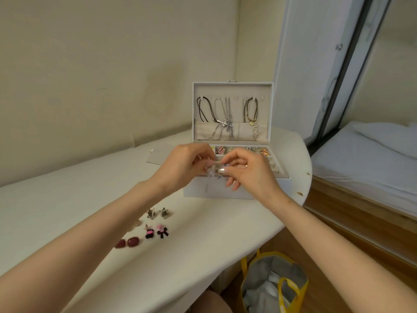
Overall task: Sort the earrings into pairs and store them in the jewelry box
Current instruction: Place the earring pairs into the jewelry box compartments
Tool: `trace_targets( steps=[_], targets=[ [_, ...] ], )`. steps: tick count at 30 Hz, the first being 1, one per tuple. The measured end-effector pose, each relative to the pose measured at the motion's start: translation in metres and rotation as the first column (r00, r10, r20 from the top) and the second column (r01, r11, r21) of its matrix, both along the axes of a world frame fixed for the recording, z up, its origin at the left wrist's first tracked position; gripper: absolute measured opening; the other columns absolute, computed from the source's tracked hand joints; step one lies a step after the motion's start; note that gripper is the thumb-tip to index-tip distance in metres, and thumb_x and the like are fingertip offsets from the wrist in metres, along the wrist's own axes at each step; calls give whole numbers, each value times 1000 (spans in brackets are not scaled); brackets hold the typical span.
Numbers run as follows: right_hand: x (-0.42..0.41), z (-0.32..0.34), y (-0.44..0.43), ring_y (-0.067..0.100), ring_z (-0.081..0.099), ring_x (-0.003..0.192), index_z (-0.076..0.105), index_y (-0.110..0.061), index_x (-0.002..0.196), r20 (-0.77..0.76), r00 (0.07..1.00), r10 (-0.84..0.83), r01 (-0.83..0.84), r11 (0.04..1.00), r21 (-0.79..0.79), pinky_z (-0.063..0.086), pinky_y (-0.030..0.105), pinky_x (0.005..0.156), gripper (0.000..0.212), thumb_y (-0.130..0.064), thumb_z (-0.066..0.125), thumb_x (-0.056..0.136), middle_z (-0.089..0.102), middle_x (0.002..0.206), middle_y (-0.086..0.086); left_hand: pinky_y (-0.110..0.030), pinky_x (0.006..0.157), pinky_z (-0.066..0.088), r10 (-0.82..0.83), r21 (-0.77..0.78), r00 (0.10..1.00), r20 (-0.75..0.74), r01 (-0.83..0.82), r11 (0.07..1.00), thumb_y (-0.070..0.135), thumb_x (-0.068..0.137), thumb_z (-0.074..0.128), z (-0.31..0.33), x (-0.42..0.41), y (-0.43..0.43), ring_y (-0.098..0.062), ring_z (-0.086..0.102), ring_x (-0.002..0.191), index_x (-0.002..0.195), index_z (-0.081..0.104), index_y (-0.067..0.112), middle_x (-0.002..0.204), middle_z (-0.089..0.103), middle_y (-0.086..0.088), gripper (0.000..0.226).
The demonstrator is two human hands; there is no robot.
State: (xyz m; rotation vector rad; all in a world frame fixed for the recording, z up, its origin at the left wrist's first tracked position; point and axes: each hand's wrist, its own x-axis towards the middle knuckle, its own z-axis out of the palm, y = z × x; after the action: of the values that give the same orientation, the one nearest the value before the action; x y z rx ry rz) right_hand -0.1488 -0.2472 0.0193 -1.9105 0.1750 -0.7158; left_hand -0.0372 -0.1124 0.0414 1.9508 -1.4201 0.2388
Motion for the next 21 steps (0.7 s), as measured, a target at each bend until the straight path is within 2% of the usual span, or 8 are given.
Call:
trace_targets(
  steps=[3, 8, 11, 13, 16, 17, 20, 21],
  targets=[
    [-6, 9, -18, 14, 61, 51, 64, -11, 79, 26, 996, -81, 82, 996, -20, 53, 28, 47, 16, 5, 66, 79, 63, 69, 8, -30, 71, 52, -52, 5, 995, -88, 52, 999, 5, 82, 65, 8, 2, -27, -17, 65, 67, 84, 66, 6, 70, 66, -3, 2],
    [-12, 21, -57, 16, 64, 59, 66, -6, 85, 43, 981, -191, 190, 982, 19, 54, 23, 54, 10, 1, 68, 79, 68, 73, 13, -13, 63, 48, -87, 11, 969, -233, 92, 996, 0, 80, 66, 12, 2, -70, 5, 58, 55, 87, 66, 6, 67, 63, 6, 9],
    [-13, 24, -79, 11, 63, 53, 65, -12, 81, 51, 970, -239, 237, 970, 48, 51, 21, 51, 15, 2, 66, 81, 69, 66, 6, -18, 69, 54, -90, -19, 958, -274, 88, 996, 3, 82, 66, 13, 0, -94, -9, 65, 65, 87, 65, 5, 72, 66, -3, 6],
    [-14, 25, -89, 9, 62, 52, 63, -16, 80, 50, 963, -266, 263, 963, 49, 51, 19, 50, 17, 1, 64, 83, 68, 67, 5, -21, 69, 55, -104, -50, 940, -326, 93, 994, 2, 84, 64, 14, -2, -106, -10, 66, 63, 87, 62, 6, 71, 66, -4, 5],
    [-16, 25, -103, 8, 63, 52, 63, -14, 84, 50, 952, -302, 300, 953, 46, 51, 19, 50, 13, -1, 63, 85, 69, 71, 7, -33, 70, 56, -99, -69, 922, -374, 79, 994, 1, 86, 61, 16, -4, -126, -19, 69, 68, 89, 59, 3, 75, 68, -13, 5],
    [-17, 23, -107, 9, 63, 53, 63, -14, 85, 50, 949, -312, 310, 950, 46, 51, 19, 51, 11, -2, 63, 85, 69, 71, 7, -34, 70, 57, -96, -79, 918, -385, 71, 994, 2, 86, 61, 16, -4, -132, -20, 69, 68, 89, 58, 3, 77, 69, -16, 5],
    [-19, 20, -117, 10, 64, 56, 63, -14, 87, 41, 941, -335, 334, 942, 33, 50, 20, 52, 9, -6, 63, 86, 70, 73, 6, -22, 63, 55, -77, -66, 922, -379, 56, 996, 2, 85, 62, 13, -2, -146, -12, 66, 59, 86, 57, 6, 77, 69, -15, 6],
    [-19, 19, -119, 11, 64, 57, 63, -15, 87, 41, 938, -344, 343, 939, 30, 50, 21, 53, 8, -7, 64, 86, 70, 74, 7, -23, 65, 55, -80, -60, 918, -390, 61, 996, 1, 85, 62, 11, -2, -150, -11, 65, 58, 83, 56, 8, 74, 68, -13, 9]
  ],
)
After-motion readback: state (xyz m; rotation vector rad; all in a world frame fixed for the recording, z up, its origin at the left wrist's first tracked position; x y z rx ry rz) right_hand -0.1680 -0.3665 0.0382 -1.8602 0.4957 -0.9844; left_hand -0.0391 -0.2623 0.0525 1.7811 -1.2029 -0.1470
